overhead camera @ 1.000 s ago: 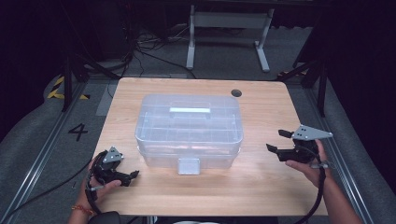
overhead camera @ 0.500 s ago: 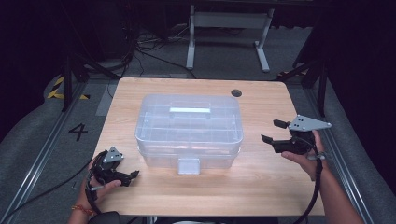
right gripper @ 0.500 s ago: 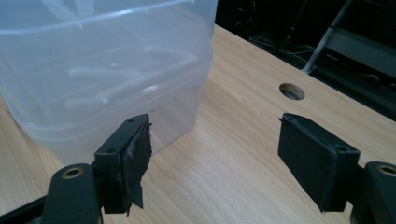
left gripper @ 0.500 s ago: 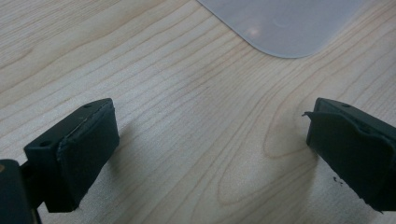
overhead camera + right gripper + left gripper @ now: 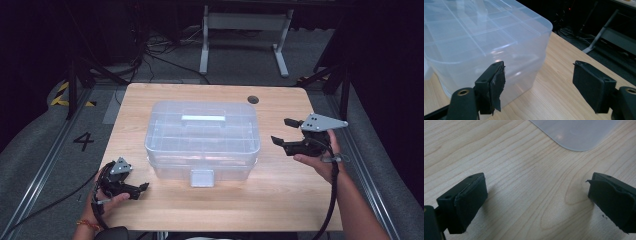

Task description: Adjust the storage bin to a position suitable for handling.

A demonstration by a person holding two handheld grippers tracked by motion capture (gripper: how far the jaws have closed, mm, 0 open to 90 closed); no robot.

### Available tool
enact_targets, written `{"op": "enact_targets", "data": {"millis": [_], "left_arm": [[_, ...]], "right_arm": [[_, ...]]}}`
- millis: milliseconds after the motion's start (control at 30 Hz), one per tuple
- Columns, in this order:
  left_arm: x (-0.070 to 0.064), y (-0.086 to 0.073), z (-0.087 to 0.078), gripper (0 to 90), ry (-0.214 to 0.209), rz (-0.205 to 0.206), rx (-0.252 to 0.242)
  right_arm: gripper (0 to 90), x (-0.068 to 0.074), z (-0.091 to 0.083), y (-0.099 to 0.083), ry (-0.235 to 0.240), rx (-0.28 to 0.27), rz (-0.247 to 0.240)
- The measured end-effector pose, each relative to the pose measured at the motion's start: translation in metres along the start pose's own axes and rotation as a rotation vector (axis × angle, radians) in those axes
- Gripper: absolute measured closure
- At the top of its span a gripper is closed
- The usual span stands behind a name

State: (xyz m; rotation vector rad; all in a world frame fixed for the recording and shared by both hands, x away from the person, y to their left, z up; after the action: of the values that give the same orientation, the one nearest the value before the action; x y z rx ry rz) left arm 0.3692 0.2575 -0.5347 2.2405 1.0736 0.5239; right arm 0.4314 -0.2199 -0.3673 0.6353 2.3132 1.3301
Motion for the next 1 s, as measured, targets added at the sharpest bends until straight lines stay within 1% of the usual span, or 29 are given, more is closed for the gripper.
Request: {"op": "enact_targets", "data": {"millis": [33,133,167,300,333,367,433,500,633,667,800,867,900,1000], "left_arm": [[0.0,0.0,0.0,2.5,0.0,-0.001,0.0],[0.0,0.0,0.0,2.5,-0.001,-0.001,0.001],[0.0,0.0,0.0,2.5,-0.001,-0.001,0.0],[0.0,0.0,0.0,2.5,-0.002,-0.002,0.0],[0.0,0.0,0.0,2.4,-0.001,-0.002,0.0],[0.0,0.0,0.0,2.4,-0.002,0.002,0.001],[0.0,0.0,0.0,2.4,-0.001,-0.001,0.001],[0.0,0.0,0.0,2.4,-0.001,-0.001,0.001],[0.0,0.0,0.0,2.4,-0.001,-0.001,0.0],[0.0,0.0,0.0,2.4,-0.001,-0.002,0.0],[0.0,0.0,0.0,2.4,-0.001,-0.002,0.001],[0.0,0.0,0.0,2.4,-0.001,-0.002,0.0],[0.0,0.0,0.0,2.4,-0.001,-0.002,0.0],[0.0,0.0,0.0,2.4,-0.001,-0.002,0.0]], "right_arm": [[27.1,0.003,0.004,0.004,0.009,0.0,-0.009],[27.3,0.007,0.008,0.007,0.022,-0.001,-0.014],[27.4,0.011,0.013,0.01,0.034,-0.003,-0.019],[27.7,0.016,0.019,0.016,0.05,-0.004,-0.03],[30.4,0.017,0.021,0.018,0.045,-0.006,-0.032],[30.5,0.017,0.021,0.02,0.039,-0.011,-0.033],[29.9,0.017,0.021,0.025,0.051,-0.024,-0.027],[29.9,0.016,0.021,0.027,0.034,-0.017,-0.037],[29.9,0.016,0.022,0.031,0.042,-0.021,-0.034],[30.0,0.017,0.023,0.035,0.048,-0.028,-0.04],[30.0,0.02,0.026,0.041,0.059,-0.038,-0.049],[30.0,0.024,0.029,0.045,0.071,-0.032,-0.054],[30.0,0.026,0.031,0.048,0.077,-0.032,-0.065],[30.2,0.029,0.035,0.051,0.087,-0.025,-0.078]]}}
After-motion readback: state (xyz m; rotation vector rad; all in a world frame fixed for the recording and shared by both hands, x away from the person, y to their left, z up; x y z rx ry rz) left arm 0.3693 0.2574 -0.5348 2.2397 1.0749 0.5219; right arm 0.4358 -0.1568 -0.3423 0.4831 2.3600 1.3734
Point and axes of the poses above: each handheld gripper's, and its own axes: z roughly forward along the jaws, y roughly out of its top, x roughly to its left, the point moved 7 cm from there along z, roughly forward along the jaws, and after that the axes turned 7 degrees about y, right-handed, at the moved point
